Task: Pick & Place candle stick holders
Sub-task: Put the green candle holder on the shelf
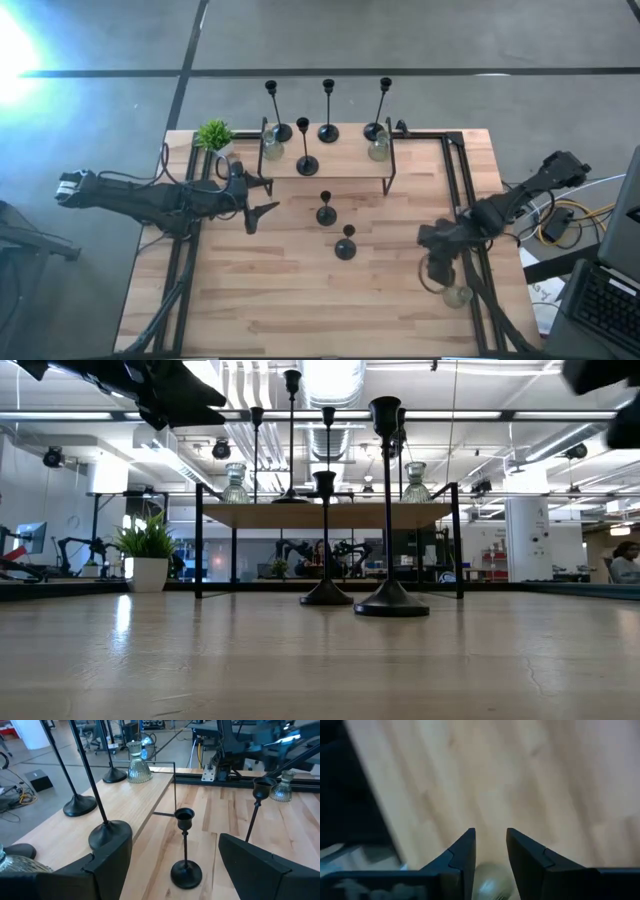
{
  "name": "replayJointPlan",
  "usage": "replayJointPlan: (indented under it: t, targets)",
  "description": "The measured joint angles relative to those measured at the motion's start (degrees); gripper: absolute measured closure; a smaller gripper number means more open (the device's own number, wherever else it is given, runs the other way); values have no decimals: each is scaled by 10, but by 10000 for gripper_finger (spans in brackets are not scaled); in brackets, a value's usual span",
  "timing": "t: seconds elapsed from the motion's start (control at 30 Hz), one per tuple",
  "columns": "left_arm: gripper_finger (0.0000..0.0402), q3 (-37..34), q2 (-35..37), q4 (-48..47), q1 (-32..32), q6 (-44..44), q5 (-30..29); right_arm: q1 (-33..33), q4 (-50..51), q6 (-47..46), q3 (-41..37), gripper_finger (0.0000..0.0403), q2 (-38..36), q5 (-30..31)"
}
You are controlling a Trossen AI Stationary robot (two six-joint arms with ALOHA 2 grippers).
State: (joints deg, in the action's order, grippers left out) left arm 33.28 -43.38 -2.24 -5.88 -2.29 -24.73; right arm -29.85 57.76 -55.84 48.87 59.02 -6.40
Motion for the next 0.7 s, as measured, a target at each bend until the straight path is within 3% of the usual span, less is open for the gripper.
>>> replayJointPlan:
  t: [0.13, 0.37, 0.47, 0.57, 0.7]
  targets:
    - [101, 0, 0, 2, 0, 10, 0, -92, 6, -123, 6, 312, 0, -6]
    - [101, 0, 0, 2, 0, 11, 0, -271, 14, -376, 5, 312, 4, 98]
    - [101, 0, 0, 2, 0, 15, 0, -327, 36, -462, 5, 312, 10, 111]
    - [101, 0, 0, 2, 0, 25, 0, -366, 50, -518, 5, 312, 20, 110]
    - [101, 0, 0, 2, 0, 28, 0, -393, 50, -521, 4, 315, 34, 109]
